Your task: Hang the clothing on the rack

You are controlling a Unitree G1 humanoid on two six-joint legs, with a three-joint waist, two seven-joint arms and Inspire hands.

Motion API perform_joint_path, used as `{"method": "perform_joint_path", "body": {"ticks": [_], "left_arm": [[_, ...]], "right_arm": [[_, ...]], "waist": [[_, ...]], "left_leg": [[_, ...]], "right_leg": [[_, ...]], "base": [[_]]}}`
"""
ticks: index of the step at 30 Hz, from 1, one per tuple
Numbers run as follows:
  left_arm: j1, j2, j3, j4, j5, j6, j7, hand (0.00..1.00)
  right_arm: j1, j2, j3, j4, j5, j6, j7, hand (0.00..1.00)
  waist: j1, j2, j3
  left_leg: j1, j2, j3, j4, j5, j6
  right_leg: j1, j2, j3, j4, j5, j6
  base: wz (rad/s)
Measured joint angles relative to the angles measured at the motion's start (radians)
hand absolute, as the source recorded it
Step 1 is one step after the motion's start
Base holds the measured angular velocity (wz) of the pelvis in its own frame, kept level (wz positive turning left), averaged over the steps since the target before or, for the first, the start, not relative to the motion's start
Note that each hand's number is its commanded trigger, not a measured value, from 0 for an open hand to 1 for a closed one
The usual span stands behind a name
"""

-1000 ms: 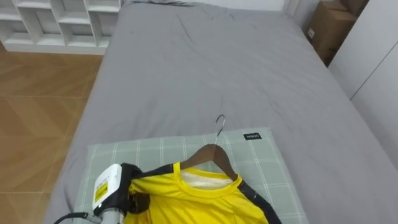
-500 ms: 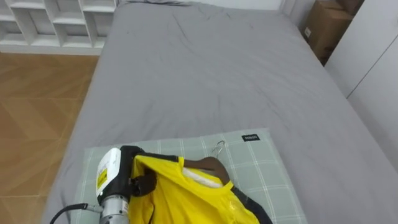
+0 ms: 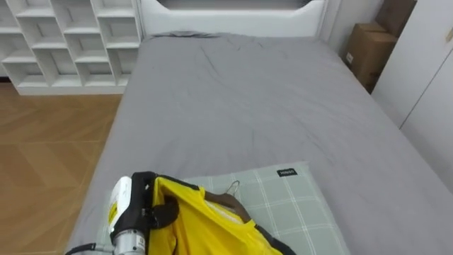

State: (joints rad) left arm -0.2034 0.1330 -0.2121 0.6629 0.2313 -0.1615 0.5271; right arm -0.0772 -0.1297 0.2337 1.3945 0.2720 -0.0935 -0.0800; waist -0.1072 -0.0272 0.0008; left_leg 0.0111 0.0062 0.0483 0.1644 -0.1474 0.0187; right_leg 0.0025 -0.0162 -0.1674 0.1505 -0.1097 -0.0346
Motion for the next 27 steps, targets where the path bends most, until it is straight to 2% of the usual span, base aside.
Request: {"method": "perform_joint_path", "body": {"ticks": [6,10,14,16,19,22,25,27], "left_arm": [[0.005,0.001,0.001,-0.058,-0.004,-0.007,0.000,1.00],[0.015,0.004,0.001,-0.139,-0.002,-0.010,0.000,1.00],[0.038,0.009,0.006,-0.203,0.006,-0.009,-0.004,1.00],[0.054,0.027,0.006,-0.235,0.025,-0.009,-0.017,1.00],[0.072,0.051,0.005,-0.304,0.055,-0.009,-0.039,1.00],[0.072,0.068,0.009,-0.372,0.056,-0.009,-0.045,1.00],[0.072,0.087,0.013,-0.428,0.065,-0.009,-0.056,1.00],[0.072,0.091,0.015,-0.443,0.078,-0.010,-0.057,1.00]], "right_arm": [[0.003,0.000,-0.016,-0.001,-0.006,-0.005,0.007,0.00],[0.004,-0.001,-0.023,-0.001,-0.008,-0.011,0.007,0.00],[0.009,-0.002,-0.072,0.004,-0.031,-0.016,0.007,0.00],[0.016,-0.003,-0.111,0.005,-0.039,-0.016,0.007,0.00],[0.032,-0.008,-0.119,0.005,-0.036,-0.016,0.010,0.00],[0.041,-0.023,-0.138,0.005,-0.037,-0.016,0.020,0.00],[0.048,-0.031,-0.147,0.005,-0.039,-0.016,0.022,0.00],[0.053,-0.032,-0.150,0.005,-0.041,-0.016,0.028,0.00]], "waist": [[0.000,0.005,0.0019],[-0.003,0.012,0.0051],[-0.018,0.015,0.0055],[-0.027,0.020,0.0062],[-0.029,0.027,0.0105],[-0.028,0.047,0.0151],[-0.029,0.060,0.0145],[-0.029,0.061,0.0147]], "left_leg": [[0.027,-0.002,0.006,-0.014,-0.001,0.000],[0.030,-0.003,0.007,-0.020,-0.001,0.001],[0.035,-0.003,0.001,-0.021,-0.001,0.000],[0.038,-0.002,0.000,-0.021,-0.001,-0.001],[0.037,-0.002,0.000,-0.020,-0.002,-0.001],[0.039,-0.002,0.004,-0.020,-0.004,0.000],[0.044,-0.003,0.006,-0.021,-0.005,0.000],[0.051,-0.002,0.007,-0.021,-0.005,0.000]], "right_leg": [[0.018,0.001,0.010,-0.001,-0.004,0.004],[0.019,0.001,0.013,-0.003,-0.004,0.005],[0.033,0.001,0.005,-0.017,-0.005,0.005],[0.037,0.003,0.004,-0.017,-0.005,0.005],[0.036,0.003,0.005,-0.018,-0.005,0.005],[0.036,0.004,0.016,-0.018,-0.006,0.005],[0.038,0.006,0.023,-0.017,-0.006,0.006],[0.045,0.006,0.026,-0.018,-0.006,0.006]], "base": [[-0.02],[0.00],[0.05],[0.03],[0.00],[-0.05],[-0.05],[0.00]]}}
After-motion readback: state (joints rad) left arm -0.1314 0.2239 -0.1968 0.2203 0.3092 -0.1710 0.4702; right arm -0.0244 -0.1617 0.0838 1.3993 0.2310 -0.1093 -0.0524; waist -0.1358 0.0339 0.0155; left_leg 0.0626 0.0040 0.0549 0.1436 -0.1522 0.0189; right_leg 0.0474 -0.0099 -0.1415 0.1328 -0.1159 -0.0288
